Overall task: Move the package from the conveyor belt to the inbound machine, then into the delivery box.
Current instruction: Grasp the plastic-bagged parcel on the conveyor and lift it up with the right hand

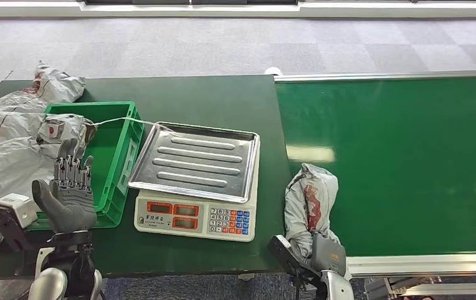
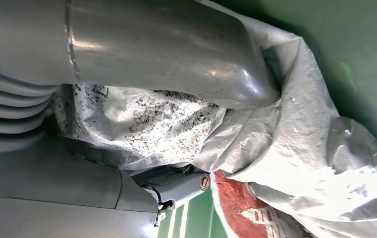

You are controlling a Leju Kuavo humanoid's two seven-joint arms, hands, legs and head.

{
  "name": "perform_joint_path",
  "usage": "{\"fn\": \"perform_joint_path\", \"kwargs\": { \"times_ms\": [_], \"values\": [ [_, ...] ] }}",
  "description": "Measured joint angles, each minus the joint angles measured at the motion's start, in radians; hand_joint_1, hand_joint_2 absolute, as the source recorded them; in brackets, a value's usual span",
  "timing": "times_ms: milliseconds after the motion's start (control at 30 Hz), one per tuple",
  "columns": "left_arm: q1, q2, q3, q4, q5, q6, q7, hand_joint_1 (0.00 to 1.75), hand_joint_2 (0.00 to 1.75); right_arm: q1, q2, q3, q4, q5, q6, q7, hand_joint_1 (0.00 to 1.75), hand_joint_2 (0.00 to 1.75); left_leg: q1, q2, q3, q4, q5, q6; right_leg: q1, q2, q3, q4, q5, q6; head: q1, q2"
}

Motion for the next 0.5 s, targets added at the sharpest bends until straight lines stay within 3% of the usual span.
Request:
{"fn": "perform_joint_path", "kwargs": {
  "times_ms": [267, 500],
  "values": [
    [0.014, 0.0, 0.0, -0.006, 0.0, 0.0, -0.007, 0.0, 0.0, 0.004, -0.001, -0.014, -0.017, 0.051, -0.095, -0.048, 1.75, 1.75, 0.0, -0.001, -0.004, 0.0, 0.0, 0.0, 0.0, 0.0, -0.004, 0.0, 0.0, 0.0, 0.0, 0.0],
    [0.031, -0.002, 0.0, -0.017, 0.0, 0.0, -0.012, 0.0, 0.0, 0.005, -0.001, -0.056, -0.081, 0.074, -0.089, -0.069, 1.75, 1.75, 0.0, -0.003, -0.007, 0.0, 0.0, 0.0, 0.0, -0.003, -0.006, 0.0, 0.0, 0.0, 0.0, 0.0]
  ]
}}
